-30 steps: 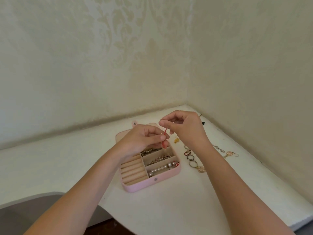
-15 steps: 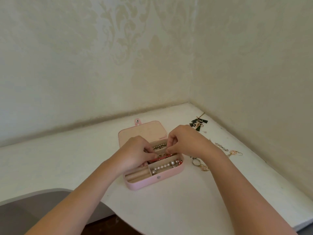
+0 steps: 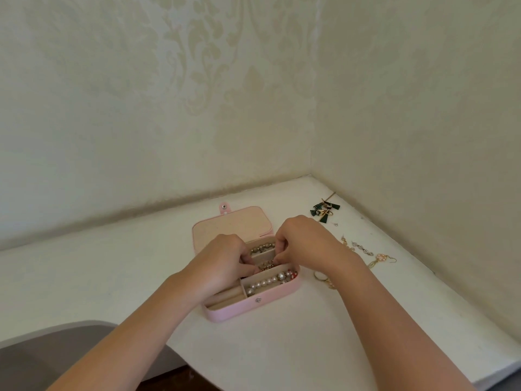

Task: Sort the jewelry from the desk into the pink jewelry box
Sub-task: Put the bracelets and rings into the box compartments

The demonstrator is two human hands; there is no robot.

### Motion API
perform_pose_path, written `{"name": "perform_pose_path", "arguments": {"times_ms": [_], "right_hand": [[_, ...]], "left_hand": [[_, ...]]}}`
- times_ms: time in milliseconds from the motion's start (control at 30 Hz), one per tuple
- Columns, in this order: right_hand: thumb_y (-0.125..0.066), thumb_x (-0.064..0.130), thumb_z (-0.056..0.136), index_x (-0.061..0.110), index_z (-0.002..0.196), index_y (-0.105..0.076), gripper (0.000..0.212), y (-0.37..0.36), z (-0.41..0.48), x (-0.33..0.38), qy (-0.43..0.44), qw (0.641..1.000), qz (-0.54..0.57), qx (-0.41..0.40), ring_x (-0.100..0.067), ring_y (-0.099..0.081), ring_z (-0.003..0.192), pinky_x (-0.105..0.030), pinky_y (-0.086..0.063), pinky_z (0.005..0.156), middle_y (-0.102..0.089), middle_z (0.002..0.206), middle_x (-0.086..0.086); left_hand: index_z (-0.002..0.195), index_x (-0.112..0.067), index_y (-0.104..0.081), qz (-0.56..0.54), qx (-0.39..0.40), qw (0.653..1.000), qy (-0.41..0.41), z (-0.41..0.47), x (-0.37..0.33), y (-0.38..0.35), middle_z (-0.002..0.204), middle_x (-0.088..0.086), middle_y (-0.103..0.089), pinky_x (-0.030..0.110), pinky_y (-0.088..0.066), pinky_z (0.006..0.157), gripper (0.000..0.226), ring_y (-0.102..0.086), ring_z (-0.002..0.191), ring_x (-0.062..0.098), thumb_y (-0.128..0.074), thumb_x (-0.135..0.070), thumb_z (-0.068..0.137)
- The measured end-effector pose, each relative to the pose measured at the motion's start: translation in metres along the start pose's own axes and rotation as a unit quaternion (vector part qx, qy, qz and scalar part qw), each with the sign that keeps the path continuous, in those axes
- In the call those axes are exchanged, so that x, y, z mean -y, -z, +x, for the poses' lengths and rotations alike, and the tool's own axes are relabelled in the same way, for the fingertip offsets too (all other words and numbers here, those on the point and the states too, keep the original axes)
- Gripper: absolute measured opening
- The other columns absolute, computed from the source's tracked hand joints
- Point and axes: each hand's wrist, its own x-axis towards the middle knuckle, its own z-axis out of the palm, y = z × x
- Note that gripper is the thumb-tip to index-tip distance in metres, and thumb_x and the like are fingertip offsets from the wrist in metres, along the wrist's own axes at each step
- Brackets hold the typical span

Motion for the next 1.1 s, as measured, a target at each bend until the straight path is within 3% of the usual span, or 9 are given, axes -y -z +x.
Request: {"name": "perform_pose_path", "arguments": {"times_ms": [133, 233, 400, 633, 733, 867, 967, 1100], "right_hand": [[-0.076, 0.020, 0.073, 0.015, 0.077, -0.072, 0.008, 0.002, 0.000, -0.002, 0.018, 1.000, 0.016, 0.013, -0.013, -0.056, 0.068, -0.023, -0.039, 0.055, -0.063, 0.071, 0.004], [-0.074, 0.012, 0.073, 0.016, 0.076, -0.069, 0.007, 0.002, 0.000, -0.005, 0.026, 0.999, 0.027, 0.006, -0.009, -0.052, 0.065, -0.019, -0.035, 0.053, -0.053, 0.063, 0.013], [-0.078, 0.012, 0.071, 0.016, 0.074, -0.068, 0.012, 0.003, 0.001, -0.015, 0.014, 0.995, 0.100, 0.008, 0.000, -0.044, 0.051, -0.015, -0.032, 0.050, -0.049, 0.055, 0.013], [-0.079, 0.024, 0.073, 0.013, 0.076, -0.069, 0.016, 0.002, 0.005, -0.024, -0.010, 0.989, 0.150, -0.010, -0.010, -0.046, 0.060, -0.024, -0.036, 0.056, -0.062, 0.072, -0.004], [-0.073, 0.027, 0.080, 0.012, 0.078, -0.069, 0.015, 0.002, 0.006, -0.025, -0.016, 0.988, 0.154, -0.017, -0.010, -0.048, 0.059, -0.025, -0.040, 0.058, -0.068, 0.083, -0.012], [-0.068, 0.029, 0.084, 0.015, 0.079, -0.068, 0.015, 0.003, 0.004, -0.026, -0.020, 0.986, 0.163, -0.011, -0.006, -0.050, 0.052, -0.018, -0.040, 0.053, -0.069, 0.082, -0.010], [-0.069, 0.030, 0.084, 0.018, 0.075, -0.067, 0.014, 0.005, 0.003, -0.028, -0.029, 0.984, 0.176, -0.024, -0.004, -0.050, 0.049, -0.015, -0.037, 0.049, -0.065, 0.075, -0.006], [-0.069, 0.026, 0.084, 0.016, 0.076, -0.068, 0.013, 0.010, 0.001, -0.032, -0.045, 0.975, 0.214, -0.036, -0.006, -0.051, 0.047, -0.021, -0.044, 0.052, -0.062, 0.065, 0.005]], "left_hand": [[0.080, -0.014, -0.072, -0.043, 0.039, 0.998, 0.000, 0.002, 0.003, 0.003, 0.072, 0.008, -0.072, 0.012, -0.046, 0.052, 0.006, -0.056, 0.044, 0.002, -0.067, -0.011, 0.080], [0.079, -0.015, -0.069, -0.019, 0.036, 0.999, -0.004, 0.004, 0.004, 0.004, 0.071, 0.009, -0.072, 0.009, -0.044, 0.053, 0.006, -0.054, 0.041, -0.003, -0.067, -0.010, 0.078], [0.071, -0.022, -0.063, 0.023, -0.019, 0.999, -0.021, 0.002, 0.005, 0.006, 0.067, -0.010, -0.061, 0.012, -0.039, 0.054, 0.012, -0.053, 0.061, 0.000, -0.075, -0.018, 0.071], [0.073, -0.022, -0.066, 0.006, -0.080, 0.997, 0.020, 0.001, 0.025, 0.022, 0.076, -0.007, -0.064, 0.023, -0.043, 0.064, 0.014, -0.057, 0.073, 0.009, -0.075, -0.033, 0.075], [0.079, -0.025, -0.064, -0.056, -0.132, 0.989, 0.041, 0.000, 0.041, 0.022, 0.090, -0.006, -0.061, 0.022, -0.037, 0.064, 0.014, -0.056, 0.083, 0.009, -0.070, -0.037, 0.080], [0.097, -0.023, -0.063, -0.148, -0.185, 0.966, 0.103, 0.006, 0.071, 0.015, 0.111, -0.002, -0.057, 0.027, -0.034, 0.076, 0.018, -0.051, 0.099, 0.013, -0.067, -0.034, 0.084], [0.103, -0.020, -0.063, -0.250, -0.195, 0.937, 0.143, 0.010, 0.088, 0.006, 0.117, 0.002, -0.060, 0.030, -0.040, 0.079, 0.021, -0.057, 0.100, 0.018, -0.067, -0.031, 0.085], [0.111, -0.016, -0.060, -0.299, -0.215, 0.918, 0.150, 0.012, 0.091, -0.006, 0.119, 0.004, -0.058, 0.023, -0.039, 0.069, 0.025, -0.058, 0.094, 0.018, -0.063, -0.025, 0.088]]}}
